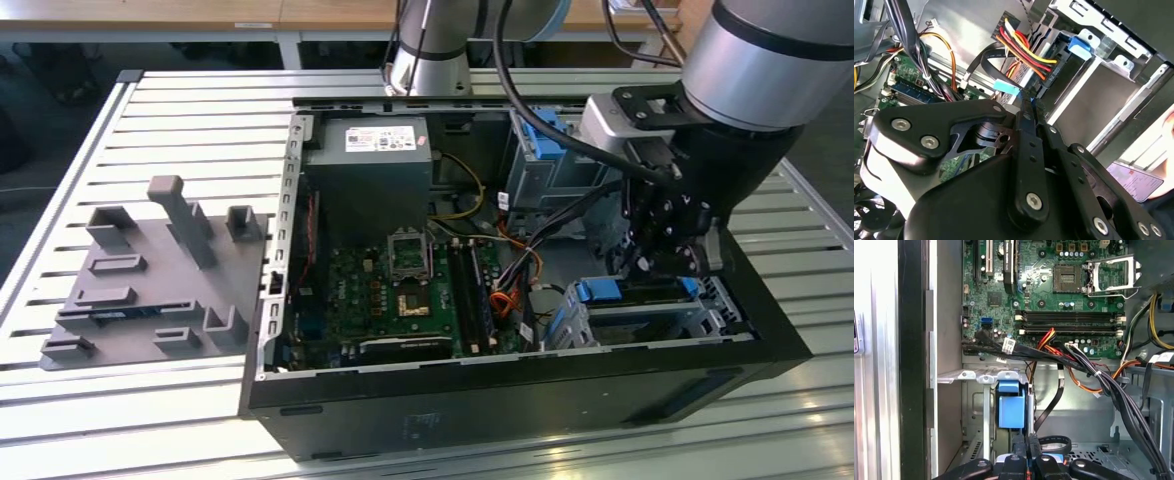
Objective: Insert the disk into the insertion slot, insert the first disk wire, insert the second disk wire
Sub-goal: 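Insert the second disk wire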
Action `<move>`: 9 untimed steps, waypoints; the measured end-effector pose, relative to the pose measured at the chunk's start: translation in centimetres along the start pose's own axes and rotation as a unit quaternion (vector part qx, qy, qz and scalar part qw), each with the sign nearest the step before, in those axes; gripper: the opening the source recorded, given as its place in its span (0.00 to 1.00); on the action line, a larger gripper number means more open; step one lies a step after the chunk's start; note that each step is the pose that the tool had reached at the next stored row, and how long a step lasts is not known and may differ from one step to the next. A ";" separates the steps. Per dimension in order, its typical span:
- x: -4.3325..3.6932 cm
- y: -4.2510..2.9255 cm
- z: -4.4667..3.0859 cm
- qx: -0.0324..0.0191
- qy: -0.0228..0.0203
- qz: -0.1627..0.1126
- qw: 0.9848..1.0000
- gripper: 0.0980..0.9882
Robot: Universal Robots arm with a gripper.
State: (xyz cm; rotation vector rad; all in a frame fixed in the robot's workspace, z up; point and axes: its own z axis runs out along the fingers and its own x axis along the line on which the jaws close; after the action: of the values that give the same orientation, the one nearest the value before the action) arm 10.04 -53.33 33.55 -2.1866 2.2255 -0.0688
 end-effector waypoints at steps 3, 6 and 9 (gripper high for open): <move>0.03 -0.01 0.00 0.000 0.000 0.000 1.000 0.05; 0.10 -0.02 0.00 0.000 0.000 0.000 1.000 0.05; 0.30 -0.02 0.01 0.000 0.000 0.000 1.000 0.05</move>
State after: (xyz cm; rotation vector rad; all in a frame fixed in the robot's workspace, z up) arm 10.06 -53.64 33.55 -2.1866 2.2256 -0.0688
